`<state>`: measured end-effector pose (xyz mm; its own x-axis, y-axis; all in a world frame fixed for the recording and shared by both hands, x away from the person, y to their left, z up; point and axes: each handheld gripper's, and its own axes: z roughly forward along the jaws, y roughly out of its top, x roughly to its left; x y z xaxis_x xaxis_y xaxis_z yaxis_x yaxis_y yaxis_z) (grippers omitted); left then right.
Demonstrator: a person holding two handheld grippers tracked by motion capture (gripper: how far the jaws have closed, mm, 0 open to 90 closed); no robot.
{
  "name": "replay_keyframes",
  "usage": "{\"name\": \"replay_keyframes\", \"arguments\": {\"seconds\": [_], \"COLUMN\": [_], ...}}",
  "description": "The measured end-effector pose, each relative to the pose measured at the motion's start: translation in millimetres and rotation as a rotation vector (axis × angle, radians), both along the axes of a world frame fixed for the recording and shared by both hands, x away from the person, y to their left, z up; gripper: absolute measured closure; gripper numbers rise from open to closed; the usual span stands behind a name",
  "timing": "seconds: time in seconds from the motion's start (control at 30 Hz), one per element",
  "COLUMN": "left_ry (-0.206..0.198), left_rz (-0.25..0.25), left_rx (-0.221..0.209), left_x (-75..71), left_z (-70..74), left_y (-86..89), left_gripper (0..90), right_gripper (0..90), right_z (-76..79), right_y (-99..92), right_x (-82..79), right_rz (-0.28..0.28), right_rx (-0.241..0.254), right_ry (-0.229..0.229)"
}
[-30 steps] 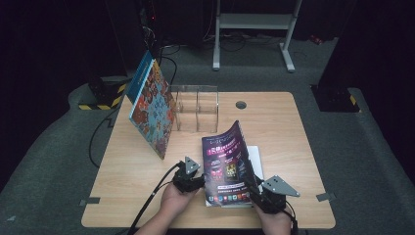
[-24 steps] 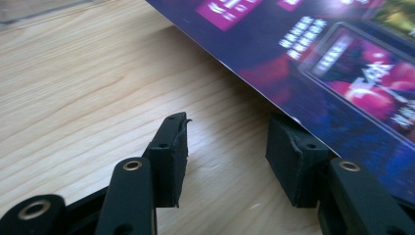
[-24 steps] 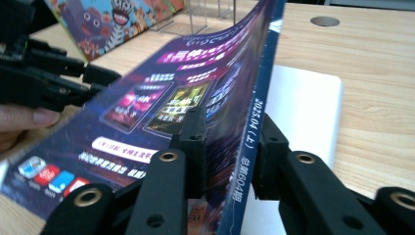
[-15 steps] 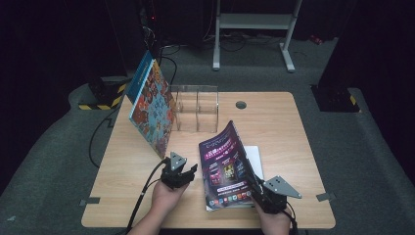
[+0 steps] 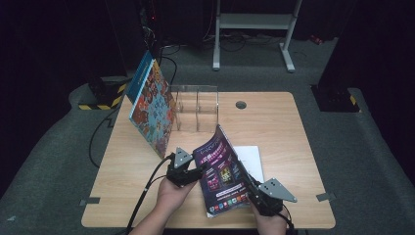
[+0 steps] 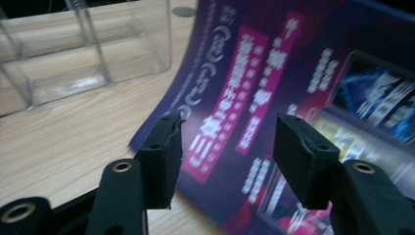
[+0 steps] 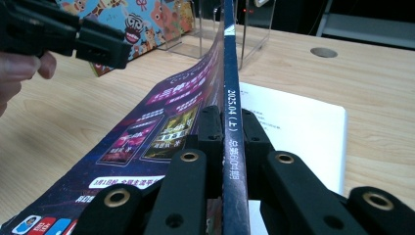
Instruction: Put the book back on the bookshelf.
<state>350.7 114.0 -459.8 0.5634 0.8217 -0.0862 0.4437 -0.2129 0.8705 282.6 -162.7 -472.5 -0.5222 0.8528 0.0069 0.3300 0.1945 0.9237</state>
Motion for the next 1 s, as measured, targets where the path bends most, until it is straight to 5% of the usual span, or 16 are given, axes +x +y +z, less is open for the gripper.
{"name": "replay_keyframes", "arguments": {"seconds": [0.5, 0.87, 1.0], "left_ry": [-0.031, 0.013, 0.035], "left_rz": [-0.05, 0.001, 0.034], "left_rx": [-0.046, -0.088, -0.036], "left_x": [6.5, 25.2, 29.3], "left_z": [26.6, 35.6, 33.9], "left_y": [-27.2, -42.9, -47.6], "left_gripper": [36.7, 32.7, 27.3], "right_gripper": [83.5, 83.5, 83.5], "right_z": [0.0, -1.0, -0.7], "right_y": [20.9, 28.6, 32.8], "right_x": [-10.0, -13.2, -15.4], "right_rz": [0.025, 0.036, 0.044], "right_rx": [-0.08, -0.119, -0.136], "right_ry": [-0.073, -0.106, -0.125]}}
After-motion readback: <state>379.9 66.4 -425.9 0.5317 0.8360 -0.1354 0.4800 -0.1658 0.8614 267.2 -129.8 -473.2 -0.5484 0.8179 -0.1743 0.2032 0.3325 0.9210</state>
